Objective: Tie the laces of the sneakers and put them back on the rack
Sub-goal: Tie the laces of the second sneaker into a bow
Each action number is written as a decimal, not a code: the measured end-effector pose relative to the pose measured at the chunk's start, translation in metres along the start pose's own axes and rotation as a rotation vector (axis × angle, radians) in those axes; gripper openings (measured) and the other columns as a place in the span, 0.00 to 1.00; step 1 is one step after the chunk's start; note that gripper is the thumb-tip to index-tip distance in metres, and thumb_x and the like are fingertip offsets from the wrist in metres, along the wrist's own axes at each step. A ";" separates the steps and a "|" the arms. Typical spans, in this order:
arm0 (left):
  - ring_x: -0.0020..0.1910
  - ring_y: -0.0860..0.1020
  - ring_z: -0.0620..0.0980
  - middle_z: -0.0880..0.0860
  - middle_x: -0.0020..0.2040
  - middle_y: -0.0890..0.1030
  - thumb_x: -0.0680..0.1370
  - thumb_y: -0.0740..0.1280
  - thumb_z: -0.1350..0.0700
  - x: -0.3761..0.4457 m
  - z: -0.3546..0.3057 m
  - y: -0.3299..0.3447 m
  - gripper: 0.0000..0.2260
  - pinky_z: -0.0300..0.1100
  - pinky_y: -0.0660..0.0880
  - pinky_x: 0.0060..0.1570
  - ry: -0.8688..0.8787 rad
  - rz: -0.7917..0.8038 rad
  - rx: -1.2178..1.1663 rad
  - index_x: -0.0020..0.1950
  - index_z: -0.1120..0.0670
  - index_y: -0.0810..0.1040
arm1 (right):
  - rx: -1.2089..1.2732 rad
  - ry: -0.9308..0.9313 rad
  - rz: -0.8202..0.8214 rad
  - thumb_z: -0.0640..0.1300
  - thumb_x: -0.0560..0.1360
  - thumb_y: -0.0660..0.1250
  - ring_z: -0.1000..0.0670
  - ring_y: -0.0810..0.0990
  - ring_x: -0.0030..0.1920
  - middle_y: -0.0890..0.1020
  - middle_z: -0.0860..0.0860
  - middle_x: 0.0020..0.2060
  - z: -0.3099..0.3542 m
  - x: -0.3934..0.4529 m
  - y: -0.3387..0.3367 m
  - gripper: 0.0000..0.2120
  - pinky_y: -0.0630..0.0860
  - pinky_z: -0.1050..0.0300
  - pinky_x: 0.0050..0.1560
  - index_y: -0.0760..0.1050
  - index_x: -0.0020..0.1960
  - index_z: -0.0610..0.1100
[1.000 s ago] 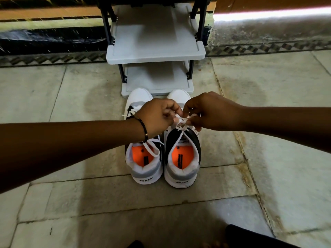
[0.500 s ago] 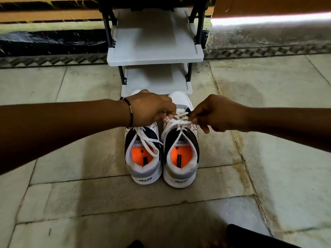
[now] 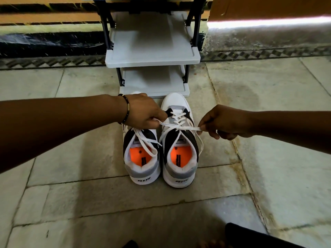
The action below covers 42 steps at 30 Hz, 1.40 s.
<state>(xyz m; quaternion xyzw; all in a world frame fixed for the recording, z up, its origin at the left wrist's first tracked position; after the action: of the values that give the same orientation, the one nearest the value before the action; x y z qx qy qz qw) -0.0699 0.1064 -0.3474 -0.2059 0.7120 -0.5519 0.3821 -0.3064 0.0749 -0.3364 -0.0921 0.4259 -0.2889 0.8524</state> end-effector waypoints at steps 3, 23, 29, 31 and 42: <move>0.36 0.72 0.53 0.54 0.37 0.78 0.70 0.54 0.50 -0.001 0.000 0.004 0.07 0.42 0.67 0.40 -0.027 0.071 -0.155 0.42 0.47 0.70 | -0.007 0.022 -0.027 0.36 0.75 0.62 0.52 0.61 0.17 0.72 0.44 0.24 -0.003 0.001 0.003 0.08 0.58 0.66 0.19 0.81 0.46 0.37; 0.70 0.52 0.46 0.55 0.74 0.52 0.51 0.76 0.39 -0.082 -0.021 0.055 0.58 0.44 0.56 0.69 -0.858 -0.283 -1.070 0.72 0.53 0.49 | 0.023 0.019 0.072 0.47 0.66 0.74 0.48 0.76 0.58 0.79 0.49 0.57 -0.040 0.008 0.027 0.25 0.74 0.51 0.59 0.72 0.61 0.48; 0.52 0.71 0.38 0.45 0.65 0.66 0.69 0.66 0.74 -0.069 -0.050 0.087 0.41 0.31 0.74 0.46 -0.807 -0.330 -1.572 0.73 0.57 0.46 | 0.293 0.032 -0.007 0.40 0.69 0.71 0.43 0.80 0.55 0.82 0.43 0.54 -0.028 0.024 0.055 0.17 0.75 0.43 0.60 0.76 0.58 0.43; 0.46 0.72 0.34 0.42 0.57 0.71 0.67 0.65 0.77 -0.061 -0.054 0.097 0.41 0.24 0.73 0.40 -0.770 -0.419 -1.511 0.72 0.58 0.48 | 0.250 0.020 -0.072 0.44 0.67 0.73 0.45 0.81 0.52 0.82 0.46 0.52 -0.025 0.030 0.060 0.19 0.77 0.44 0.56 0.76 0.57 0.44; 0.67 0.70 0.43 0.50 0.70 0.68 0.68 0.69 0.55 -0.057 -0.061 0.109 0.39 0.46 0.70 0.66 -0.862 -0.644 -1.549 0.73 0.50 0.50 | 0.216 -0.102 -0.277 0.52 0.73 0.64 0.56 0.72 0.51 0.72 0.57 0.52 -0.019 0.037 0.088 0.18 0.66 0.70 0.42 0.60 0.58 0.59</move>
<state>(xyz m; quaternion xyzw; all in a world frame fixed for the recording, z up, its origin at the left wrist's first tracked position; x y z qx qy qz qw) -0.0680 0.2190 -0.4264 -0.7760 0.5866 0.1195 0.1985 -0.2677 0.1270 -0.4087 -0.0721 0.3320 -0.4425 0.8299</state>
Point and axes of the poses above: each hand's wrist, its own x-axis towards the middle knuckle, its own y-axis out of the palm, z = x × y, the point moved 1 cm from there along x, towards the middle knuckle
